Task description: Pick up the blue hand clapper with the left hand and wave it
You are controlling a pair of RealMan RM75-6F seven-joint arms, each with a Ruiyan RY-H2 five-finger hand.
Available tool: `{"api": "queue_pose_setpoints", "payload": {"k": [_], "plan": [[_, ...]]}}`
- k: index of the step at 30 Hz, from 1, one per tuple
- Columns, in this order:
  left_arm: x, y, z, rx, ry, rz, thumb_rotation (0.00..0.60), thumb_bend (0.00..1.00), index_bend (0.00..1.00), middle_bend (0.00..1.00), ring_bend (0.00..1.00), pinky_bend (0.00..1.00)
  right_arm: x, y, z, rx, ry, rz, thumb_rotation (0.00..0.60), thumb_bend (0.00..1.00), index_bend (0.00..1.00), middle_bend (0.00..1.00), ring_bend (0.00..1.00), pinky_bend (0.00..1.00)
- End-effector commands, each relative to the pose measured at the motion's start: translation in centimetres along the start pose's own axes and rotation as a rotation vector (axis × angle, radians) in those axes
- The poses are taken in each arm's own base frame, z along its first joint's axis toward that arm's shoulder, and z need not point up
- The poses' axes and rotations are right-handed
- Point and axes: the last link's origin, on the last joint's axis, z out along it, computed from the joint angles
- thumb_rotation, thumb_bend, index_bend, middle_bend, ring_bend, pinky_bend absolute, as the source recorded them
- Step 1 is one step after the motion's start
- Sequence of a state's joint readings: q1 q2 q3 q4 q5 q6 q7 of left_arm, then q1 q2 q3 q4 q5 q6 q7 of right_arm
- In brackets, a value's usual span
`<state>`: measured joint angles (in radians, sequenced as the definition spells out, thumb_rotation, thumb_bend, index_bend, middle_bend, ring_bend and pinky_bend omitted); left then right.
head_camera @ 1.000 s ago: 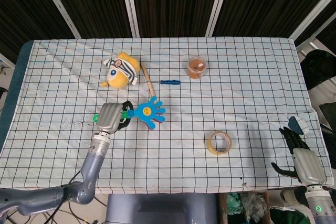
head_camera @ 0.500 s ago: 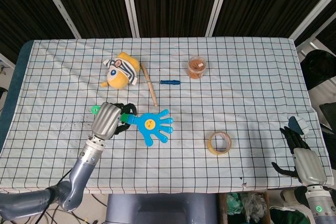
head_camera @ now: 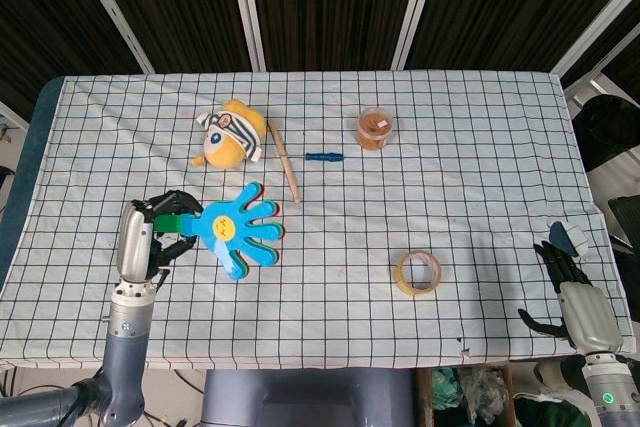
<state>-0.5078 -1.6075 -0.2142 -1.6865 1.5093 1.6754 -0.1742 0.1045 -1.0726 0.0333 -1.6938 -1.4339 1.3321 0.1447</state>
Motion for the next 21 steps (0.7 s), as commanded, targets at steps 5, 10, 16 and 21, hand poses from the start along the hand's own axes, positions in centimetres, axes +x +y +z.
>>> {"api": "queue_pose_setpoints", "payload": {"k": [5, 10, 16, 21], "plan": [[0.8, -4.9, -0.6, 0.404, -0.153, 0.455, 0.6, 0.62, 0.67, 0.84, 0.73, 0.94, 0.0, 0.0, 0.0, 0.001, 0.0, -0.005, 0.6, 0.2, 0.0, 0.0, 0.0, 0.15], [1.1, -4.5, -0.1, 0.426, -0.208, 0.925, 0.6, 0.62, 0.68, 0.85, 0.73, 0.94, -0.1, -0.1, 0.0, 0.003, -0.001, -0.008, 0.6, 0.2, 0.0, 0.0, 0.0, 0.15], [0.3, -3.3, -0.1, 0.455, -0.234, 1.008, 0.6, 0.6, 0.69, 0.85, 0.73, 0.94, -0.1, 0.0, 0.0, 0.002, -0.001, -0.005, 0.6, 0.2, 0.0, 0.0, 0.0, 0.15], [-1.0, -1.1, 0.4, 0.388, -0.177, 0.596, 0.6, 0.59, 0.69, 0.85, 0.74, 0.94, -0.1, 0.0, -0.1, 0.003, 0.0, -0.004, 0.6, 0.2, 0.0, 0.0, 0.0, 0.15]]}}
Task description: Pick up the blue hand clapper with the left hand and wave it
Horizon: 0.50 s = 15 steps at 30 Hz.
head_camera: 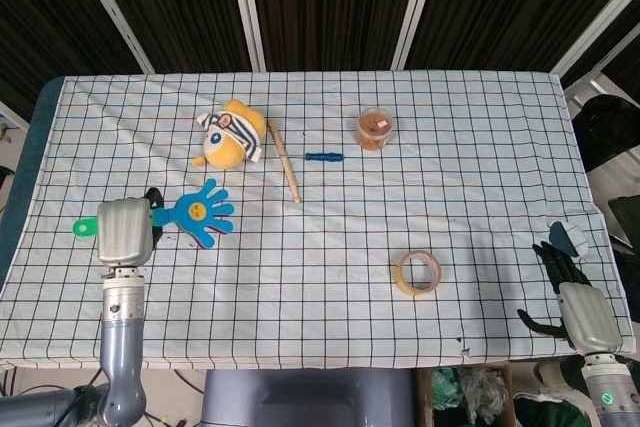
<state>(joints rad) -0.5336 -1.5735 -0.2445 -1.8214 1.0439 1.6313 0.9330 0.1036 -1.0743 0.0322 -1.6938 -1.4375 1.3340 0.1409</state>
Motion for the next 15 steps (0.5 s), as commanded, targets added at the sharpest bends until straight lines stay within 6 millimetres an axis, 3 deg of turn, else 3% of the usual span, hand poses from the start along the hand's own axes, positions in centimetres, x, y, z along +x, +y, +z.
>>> {"api": "queue_pose_setpoints", "payload": {"k": [1, 6, 10, 15], "plan": [[1.9, 3.1, -0.8, -0.104, -0.032, -0.584, 0.6, 0.59, 0.68, 0.85, 0.74, 0.94, 0.0, 0.0, 0.0, 0.0, -0.001, -0.001, 0.6, 0.2, 0.0, 0.0, 0.0, 0.15], [3.2, 3.4, -1.2, -0.291, -0.01, -1.157, 0.6, 0.6, 0.68, 0.85, 0.73, 0.93, 0.0, 0.0, 0.0, 0.0, -0.003, -0.001, 0.6, 0.2, 0.0, 0.0, 0.0, 0.15], [3.6, 2.9, -1.3, -0.376, 0.087, -1.294, 0.6, 0.6, 0.68, 0.85, 0.73, 0.93, 0.0, 0.0, 0.0, -0.001, -0.002, -0.001, 0.6, 0.2, 0.0, 0.0, 0.0, 0.15], [2.9, 2.2, -1.4, -0.428, 0.13, -1.301, 0.6, 0.6, 0.67, 0.84, 0.73, 0.93, -0.1, 0.0, 0.0, -0.002, -0.004, -0.001, 0.6, 0.2, 0.0, 0.0, 0.0, 0.15]]}}
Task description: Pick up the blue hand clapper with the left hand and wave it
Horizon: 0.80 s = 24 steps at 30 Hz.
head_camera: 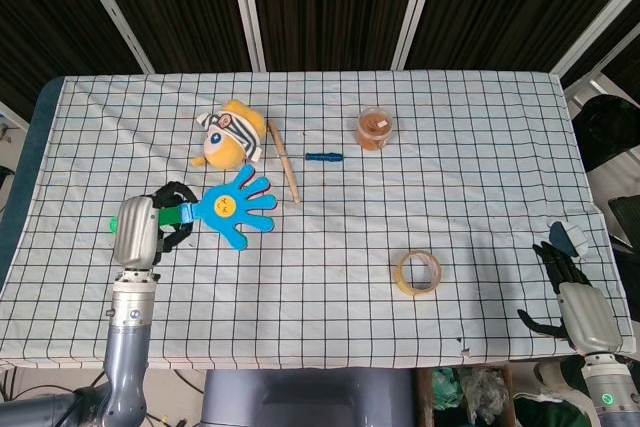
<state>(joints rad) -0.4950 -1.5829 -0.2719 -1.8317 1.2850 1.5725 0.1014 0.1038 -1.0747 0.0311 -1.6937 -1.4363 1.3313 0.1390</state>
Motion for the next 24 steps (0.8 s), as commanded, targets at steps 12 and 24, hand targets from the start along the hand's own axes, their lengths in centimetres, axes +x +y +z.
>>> {"api": "queue_pose_setpoints", "payload": {"k": [12, 24], "plan": [[-0.1, -3.9, 0.8, 0.139, -0.102, 0.168, 0.6, 0.59, 0.67, 0.84, 0.73, 0.93, 0.0, -0.1, 0.0, -0.002, -0.002, 0.011, 0.6, 0.2, 0.0, 0.0, 0.0, 0.15], [0.0, -5.1, 1.0, 0.409, -0.192, 0.709, 0.6, 0.57, 0.66, 0.83, 0.71, 0.93, 0.0, -0.1, 0.0, -0.008, -0.004, 0.024, 0.6, 0.2, 0.0, 0.0, 0.0, 0.15]]}}
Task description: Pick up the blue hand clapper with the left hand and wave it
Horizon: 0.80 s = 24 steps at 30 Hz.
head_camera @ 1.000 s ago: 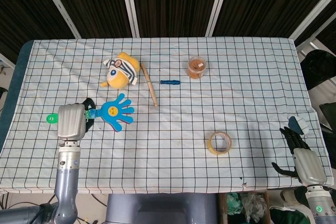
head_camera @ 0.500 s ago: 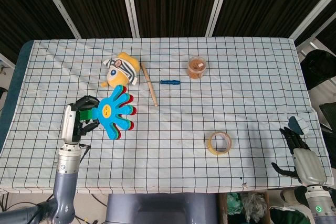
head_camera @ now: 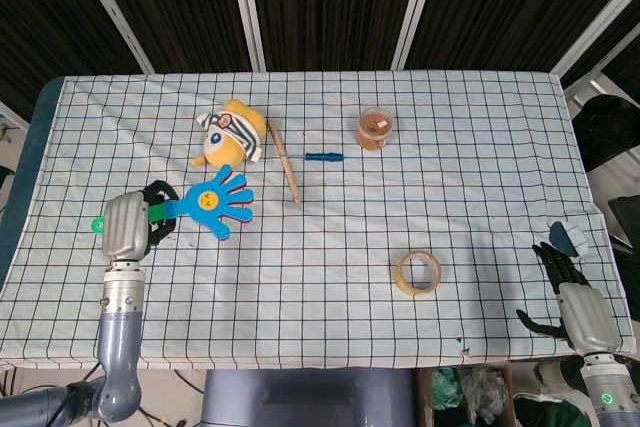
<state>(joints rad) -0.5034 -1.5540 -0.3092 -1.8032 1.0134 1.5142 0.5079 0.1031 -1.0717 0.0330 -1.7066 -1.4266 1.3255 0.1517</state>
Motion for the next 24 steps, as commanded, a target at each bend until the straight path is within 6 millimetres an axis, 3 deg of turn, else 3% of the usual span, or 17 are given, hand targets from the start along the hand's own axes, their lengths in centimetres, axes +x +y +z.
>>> {"api": "queue_pose_setpoints", "payload": {"k": [1, 4, 10, 12, 17, 24], "plan": [[-0.6, -0.6, 0.3, 0.155, -0.115, 0.27, 0.6, 0.57, 0.66, 0.83, 0.71, 0.93, 0.0, 0.0, 0.0, 0.0, 0.0, -0.002, 0.6, 0.2, 0.0, 0.0, 0.0, 0.15], [-0.5, 0.8, 0.2, 0.079, -0.122, 0.13, 0.6, 0.57, 0.67, 0.83, 0.71, 0.93, 0.0, 0.0, 0.0, -0.003, -0.002, 0.001, 0.6, 0.2, 0.0, 0.0, 0.0, 0.15], [1.8, 5.1, -0.9, -0.241, -0.083, -0.568, 0.6, 0.56, 0.67, 0.83, 0.71, 0.93, 0.0, 0.0, 0.0, -0.005, -0.002, 0.002, 0.6, 0.2, 0.0, 0.0, 0.0, 0.15], [2.6, 5.3, -1.3, -0.351, -0.033, -0.724, 0.6, 0.56, 0.67, 0.83, 0.71, 0.93, 0.1, 0.0, 0.0, -0.005, -0.001, 0.003, 0.6, 0.2, 0.0, 0.0, 0.0, 0.15], [3.1, 5.3, -2.3, -0.552, 0.015, -0.77, 0.6, 0.56, 0.67, 0.83, 0.71, 0.93, 0.0, 0.0, 0.0, -0.003, -0.002, 0.003, 0.6, 0.2, 0.0, 0.0, 0.0, 0.15], [2.3, 4.1, -2.0, -0.523, -0.012, -0.712, 0.6, 0.56, 0.67, 0.83, 0.72, 0.93, 0.1, 0.0, 0.0, -0.003, 0.001, 0.006, 0.6, 0.2, 0.0, 0.0, 0.0, 0.15]]}}
